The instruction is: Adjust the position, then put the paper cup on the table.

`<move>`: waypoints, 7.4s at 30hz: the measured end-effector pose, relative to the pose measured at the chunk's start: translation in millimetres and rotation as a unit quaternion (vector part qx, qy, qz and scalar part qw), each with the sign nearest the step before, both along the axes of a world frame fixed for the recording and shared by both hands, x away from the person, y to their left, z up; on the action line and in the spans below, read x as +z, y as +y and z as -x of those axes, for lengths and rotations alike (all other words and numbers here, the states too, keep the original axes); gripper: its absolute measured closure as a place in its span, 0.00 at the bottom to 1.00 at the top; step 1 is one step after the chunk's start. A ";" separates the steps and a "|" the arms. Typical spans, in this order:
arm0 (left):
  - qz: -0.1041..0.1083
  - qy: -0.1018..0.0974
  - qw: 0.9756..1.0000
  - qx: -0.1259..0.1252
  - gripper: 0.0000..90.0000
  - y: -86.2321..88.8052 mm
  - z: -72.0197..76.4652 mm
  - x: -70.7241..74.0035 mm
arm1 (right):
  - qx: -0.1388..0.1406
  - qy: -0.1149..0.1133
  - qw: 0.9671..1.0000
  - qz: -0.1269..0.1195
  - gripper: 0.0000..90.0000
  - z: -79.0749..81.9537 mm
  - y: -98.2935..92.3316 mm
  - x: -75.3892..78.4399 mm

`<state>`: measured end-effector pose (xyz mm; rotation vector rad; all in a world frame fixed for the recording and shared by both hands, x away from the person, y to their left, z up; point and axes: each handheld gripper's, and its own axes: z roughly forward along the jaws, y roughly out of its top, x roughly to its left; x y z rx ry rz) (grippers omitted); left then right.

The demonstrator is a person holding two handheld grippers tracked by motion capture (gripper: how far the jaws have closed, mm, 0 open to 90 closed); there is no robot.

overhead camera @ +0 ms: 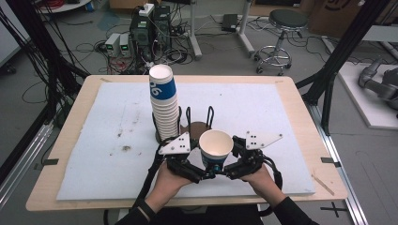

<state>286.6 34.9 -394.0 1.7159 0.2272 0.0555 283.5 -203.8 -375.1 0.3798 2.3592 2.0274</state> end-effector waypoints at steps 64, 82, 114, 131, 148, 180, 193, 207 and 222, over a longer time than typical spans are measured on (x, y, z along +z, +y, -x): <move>0.011 0.011 0.999 -0.034 0.30 -6.2 2.1 0.1 | 0.001 -0.009 1.000 -0.018 0.20 4.6 -1.6 12.6; 0.004 0.001 1.000 -0.012 0.14 5.4 2.5 4.3 | -0.024 -0.029 0.999 -0.014 0.23 1.4 -10.6 14.5; -0.022 -0.061 0.988 0.140 0.14 115.0 6.0 15.8 | -0.091 -0.036 0.995 0.000 0.23 -13.6 -40.6 13.6; -0.021 -0.073 0.981 0.178 0.14 127.9 4.8 10.8 | -0.103 -0.046 0.994 0.002 0.23 -12.3 -49.1 13.5; -0.020 -0.069 0.978 0.197 0.14 136.6 8.9 6.3 | -0.099 -0.060 0.993 0.008 0.23 -9.5 -47.0 19.6; -0.015 -0.055 0.974 0.220 0.14 145.5 3.2 -4.7 | -0.166 -0.078 0.983 0.019 0.23 -29.7 -78.9 28.3; -0.021 -0.053 0.974 0.221 0.14 144.0 1.5 -6.3 | -0.192 -0.076 0.978 0.025 0.23 -49.2 -94.9 28.6; -0.021 -0.052 0.973 0.223 0.14 143.9 1.6 -7.0 | -0.240 -0.065 0.967 0.047 0.23 -75.3 -115.8 25.7; -0.019 -0.051 0.972 0.228 0.14 146.4 3.0 -8.0 | -0.280 -0.058 0.957 0.051 0.23 -100.0 -124.1 14.4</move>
